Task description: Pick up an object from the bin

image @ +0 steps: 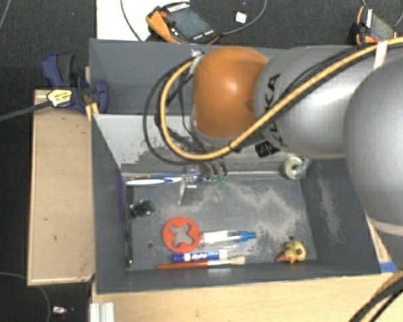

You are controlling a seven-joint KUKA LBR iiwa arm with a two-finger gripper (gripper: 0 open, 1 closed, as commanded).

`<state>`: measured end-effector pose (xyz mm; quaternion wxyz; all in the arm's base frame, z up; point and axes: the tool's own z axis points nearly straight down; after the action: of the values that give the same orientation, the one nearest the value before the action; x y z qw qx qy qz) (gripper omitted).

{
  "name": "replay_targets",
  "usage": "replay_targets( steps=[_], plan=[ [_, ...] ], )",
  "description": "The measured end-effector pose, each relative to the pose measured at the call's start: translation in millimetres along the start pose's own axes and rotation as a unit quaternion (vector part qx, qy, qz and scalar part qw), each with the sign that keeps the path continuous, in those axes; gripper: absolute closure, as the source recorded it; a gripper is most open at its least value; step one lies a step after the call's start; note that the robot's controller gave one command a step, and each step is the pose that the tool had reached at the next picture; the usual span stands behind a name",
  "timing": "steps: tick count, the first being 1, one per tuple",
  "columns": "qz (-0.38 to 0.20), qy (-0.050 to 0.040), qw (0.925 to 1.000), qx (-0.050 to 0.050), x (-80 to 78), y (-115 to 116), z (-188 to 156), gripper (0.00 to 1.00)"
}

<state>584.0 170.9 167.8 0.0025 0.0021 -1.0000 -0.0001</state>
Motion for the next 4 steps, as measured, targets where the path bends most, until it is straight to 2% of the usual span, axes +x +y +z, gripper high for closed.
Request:
replay_targets(
  steps=[1, 2, 3, 4],
  plan=[
    [0.004, -0.0039, 1.0000, -0.001, -2.0, -1, -5, 0.00],
    [0.028, -0.0025, 0.9996, -0.001, 32.6, 79, 98, 0.00],
    [0.046, -0.0090, 0.9989, -0.002, 9.4, 79, 16, 0.00],
    [0.105, 0.0008, 0.9945, 0.001, 36.1, 85, 68, 0.00]
  ],
)
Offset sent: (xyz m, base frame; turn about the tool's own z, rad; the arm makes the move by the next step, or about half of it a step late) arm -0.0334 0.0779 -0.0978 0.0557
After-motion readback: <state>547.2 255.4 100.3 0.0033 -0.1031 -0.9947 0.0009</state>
